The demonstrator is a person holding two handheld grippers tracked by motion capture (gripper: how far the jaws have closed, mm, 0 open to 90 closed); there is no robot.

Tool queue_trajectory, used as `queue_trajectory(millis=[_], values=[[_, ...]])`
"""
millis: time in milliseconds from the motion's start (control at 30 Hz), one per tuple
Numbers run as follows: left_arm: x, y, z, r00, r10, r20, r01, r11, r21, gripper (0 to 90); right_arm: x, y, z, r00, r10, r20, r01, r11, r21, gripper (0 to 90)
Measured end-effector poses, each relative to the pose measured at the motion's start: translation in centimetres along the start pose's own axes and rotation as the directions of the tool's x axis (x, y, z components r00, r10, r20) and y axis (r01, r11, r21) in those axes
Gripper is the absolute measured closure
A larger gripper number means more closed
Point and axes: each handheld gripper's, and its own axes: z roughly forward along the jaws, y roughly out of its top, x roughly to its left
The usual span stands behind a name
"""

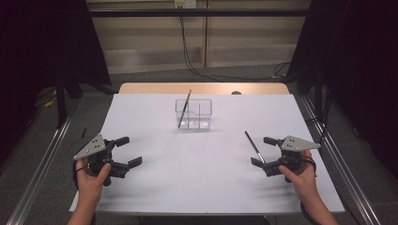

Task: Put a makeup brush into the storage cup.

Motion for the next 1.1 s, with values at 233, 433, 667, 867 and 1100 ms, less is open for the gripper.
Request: queue_trajectory(millis=[233, 433, 667, 867, 1100], values=[[0.1, -0.2, 0.1, 1.0, -0.009, 0.003, 0.009, 1.0, -0.003, 0.2, -0.2, 0.1, 0.4, 0.9998, 0.011, 0.016, -0.011, 1.0, -0.002, 1.6], [-0.2, -0.2, 0.2, 0.9999, -0.01, 0.006, 0.01, 0.9999, -0.002, 0.2, -0.6, 0.6, 0.7, 0.9991, 0.023, 0.036, -0.022, 0.999, -0.023, 1.3], [-0.3, 0.0, 0.4, 0.9999, -0.002, 0.01, 0.002, 1.0, -0.002, 0.2, -1.2, 1.0, 0.9, 0.9973, 0.028, 0.068, -0.026, 0.999, -0.02, 2.2], [-0.3, 0.0, 0.7, 0.9999, 0.002, 0.014, -0.002, 1.0, 0.005, 0.2, -1.8, 1.3, 0.7, 0.9941, 0.043, 0.1, -0.043, 0.999, -0.005, 3.7], [-0.3, 0.0, 0.7, 0.9998, 0.012, 0.018, -0.012, 0.9997, 0.02, 0.2, -2.2, 1.3, 0.9, 0.9908, 0.058, 0.122, -0.06, 0.998, 0.014, 3.6]])
